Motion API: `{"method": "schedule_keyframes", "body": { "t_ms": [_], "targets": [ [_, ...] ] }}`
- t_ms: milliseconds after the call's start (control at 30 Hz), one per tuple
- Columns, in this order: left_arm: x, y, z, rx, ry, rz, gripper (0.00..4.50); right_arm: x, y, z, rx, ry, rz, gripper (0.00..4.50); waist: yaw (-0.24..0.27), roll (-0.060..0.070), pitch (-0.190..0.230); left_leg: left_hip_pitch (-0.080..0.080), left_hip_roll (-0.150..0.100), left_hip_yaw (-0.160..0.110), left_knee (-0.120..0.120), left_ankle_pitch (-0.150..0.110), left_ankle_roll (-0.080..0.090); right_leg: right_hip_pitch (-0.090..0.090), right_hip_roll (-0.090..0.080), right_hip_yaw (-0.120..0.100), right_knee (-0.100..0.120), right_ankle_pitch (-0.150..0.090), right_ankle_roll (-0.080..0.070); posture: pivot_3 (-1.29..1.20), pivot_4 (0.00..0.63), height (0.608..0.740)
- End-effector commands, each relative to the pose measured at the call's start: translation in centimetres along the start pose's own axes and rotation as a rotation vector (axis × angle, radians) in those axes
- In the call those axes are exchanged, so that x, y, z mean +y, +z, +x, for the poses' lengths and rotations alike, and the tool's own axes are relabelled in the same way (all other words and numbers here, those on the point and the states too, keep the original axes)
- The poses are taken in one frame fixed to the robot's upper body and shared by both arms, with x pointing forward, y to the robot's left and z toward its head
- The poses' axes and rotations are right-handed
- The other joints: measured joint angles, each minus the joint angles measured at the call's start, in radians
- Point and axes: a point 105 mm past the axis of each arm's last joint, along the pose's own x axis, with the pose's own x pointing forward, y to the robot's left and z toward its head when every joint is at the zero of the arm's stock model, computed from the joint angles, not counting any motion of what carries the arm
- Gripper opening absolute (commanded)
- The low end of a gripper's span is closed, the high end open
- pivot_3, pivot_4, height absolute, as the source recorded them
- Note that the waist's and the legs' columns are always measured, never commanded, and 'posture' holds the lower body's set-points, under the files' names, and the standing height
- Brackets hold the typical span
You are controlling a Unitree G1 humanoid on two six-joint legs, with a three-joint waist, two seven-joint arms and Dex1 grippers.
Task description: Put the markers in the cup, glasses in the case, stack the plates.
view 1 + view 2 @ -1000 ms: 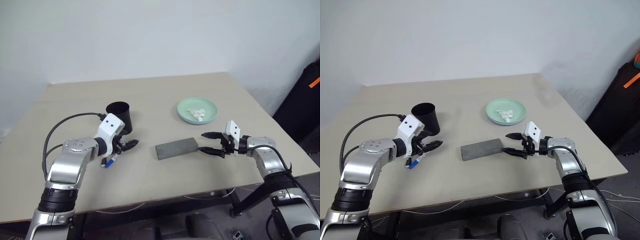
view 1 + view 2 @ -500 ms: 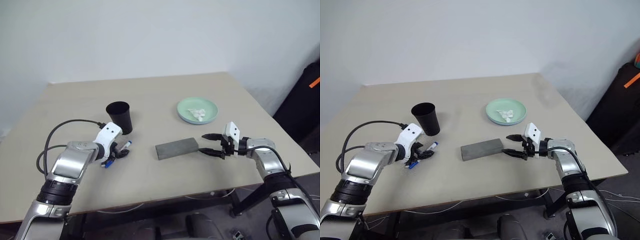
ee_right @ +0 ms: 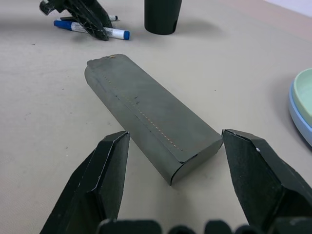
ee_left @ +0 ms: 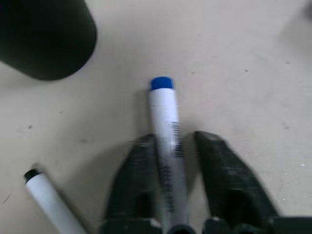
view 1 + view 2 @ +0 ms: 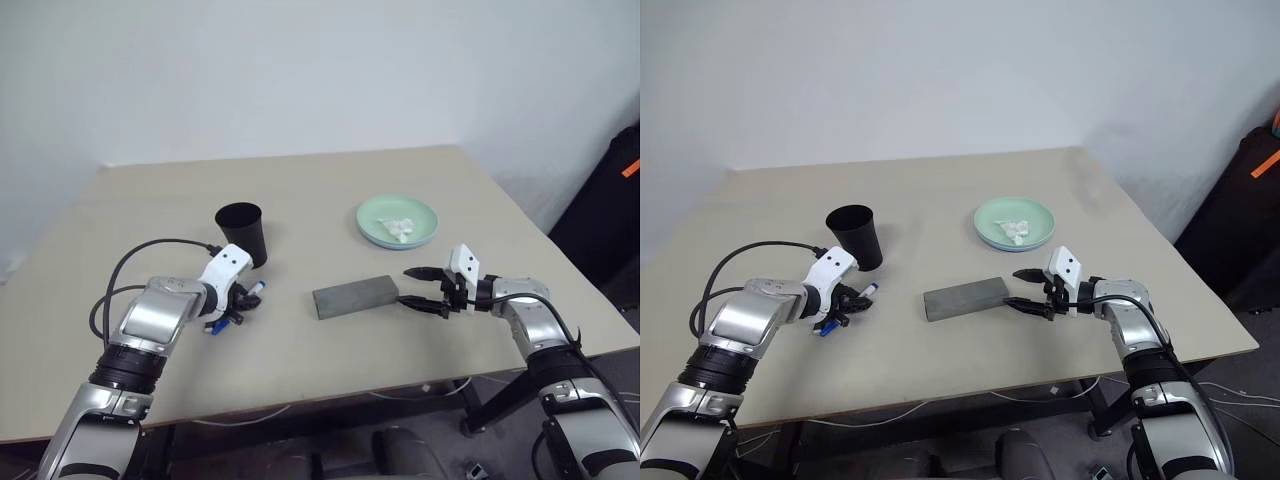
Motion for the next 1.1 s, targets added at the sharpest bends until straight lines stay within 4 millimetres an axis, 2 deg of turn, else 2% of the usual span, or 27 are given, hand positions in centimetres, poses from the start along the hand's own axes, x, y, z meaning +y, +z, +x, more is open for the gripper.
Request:
{"method": "schedule_keyframes", "body": {
  "t_ms": [33,233,400,500,567,600,767,867,1000,1100],
  "targets": [
    [0.3,0.7,-0.1,-0.014,0.012,0.021,0.13,-0.5,1.3,-0.4,-0.034,-0.023,-0.049,3.28,0.000,0.000,0.000,0.000,0.000,0.000,0.000,0.000,0.000,0.000,0.000,0.000,0.000,0.000,0.000,0.00,0.000,0.740],
    [-0.3,2.3,-0.5,-0.088,-0.019,0.063,0.13,-0.6,1.4,-0.2,-0.033,-0.021,-0.052,3.28,0.000,0.000,0.000,0.000,0.001,0.000,0.000,0.000,0.000,0.000,0.000,0.000,0.000,0.000,0.000,0.00,0.000,0.740],
    [-2.8,6.5,-1.8,-0.309,-0.135,0.148,0.13,-0.7,1.6,0.0,-0.033,-0.020,-0.057,3.28,0.001,0.000,0.000,-0.003,0.002,0.000,0.000,0.000,0.000,-0.001,-0.001,0.000,-0.002,0.000,0.000,0.00,0.000,0.740],
    [-5.0,8.8,-3.5,-0.453,-0.236,0.215,0.13,-0.8,1.6,0.0,-0.031,-0.020,-0.059,3.28,0.000,0.000,0.000,-0.003,0.001,0.000,-0.002,0.000,0.000,-0.002,-0.001,0.000,-0.003,0.000,0.000,0.00,0.000,0.740],
    [-5.4,10.3,-4.5,-0.556,-0.250,0.247,0.13,-0.9,1.7,0.0,-0.031,-0.021,-0.061,3.28,0.000,0.000,0.000,-0.003,0.001,0.000,-0.003,0.000,0.000,-0.002,-0.001,0.000,-0.003,0.000,0.000,0.00,0.000,0.740],
    [-5.2,11.2,-5.0,-0.612,-0.228,0.255,0.13,-1.0,1.7,0.1,-0.031,-0.021,-0.061,3.28,0.000,0.000,0.000,-0.003,0.000,0.001,-0.003,0.000,0.001,-0.002,-0.001,0.000,-0.003,0.000,0.000,0.00,0.000,0.740],
    [-1.0,15.8,-6.7,-0.845,0.006,0.142,0.13,-1.1,1.9,0.2,-0.037,-0.023,-0.066,3.28,0.000,0.000,0.000,-0.001,-0.002,0.000,-0.002,0.002,0.003,-0.001,0.000,0.000,-0.002,0.000,0.000,0.00,0.000,0.740],
    [1.2,17.8,-8.0,-0.978,0.152,0.134,0.13,-1.1,2.0,0.4,-0.037,-0.022,-0.068,3.28,-0.001,0.000,0.000,-0.001,-0.002,0.001,-0.002,0.002,0.003,0.000,0.000,0.000,-0.003,0.000,0.000,0.00,0.000,0.740],
    [3.2,18.6,-8.7,-1.079,0.324,0.147,0.13,-1.1,2.1,0.5,-0.039,-0.019,-0.070,3.28,0.000,0.000,0.000,0.000,-0.002,0.002,-0.002,0.002,0.003,0.001,0.000,0.000,-0.003,0.000,0.000,0.00,0.000,0.740],
    [4.9,18.4,-8.5,-1.083,0.463,0.161,0.13,-1.0,2.0,0.4,-0.038,-0.019,-0.069,3.28,0.000,0.000,0.000,-0.001,-0.003,0.003,-0.002,0.002,0.003,0.001,0.000,-0.001,-0.003,0.000,0.000,0.00,0.000,0.740]
  ]
}}
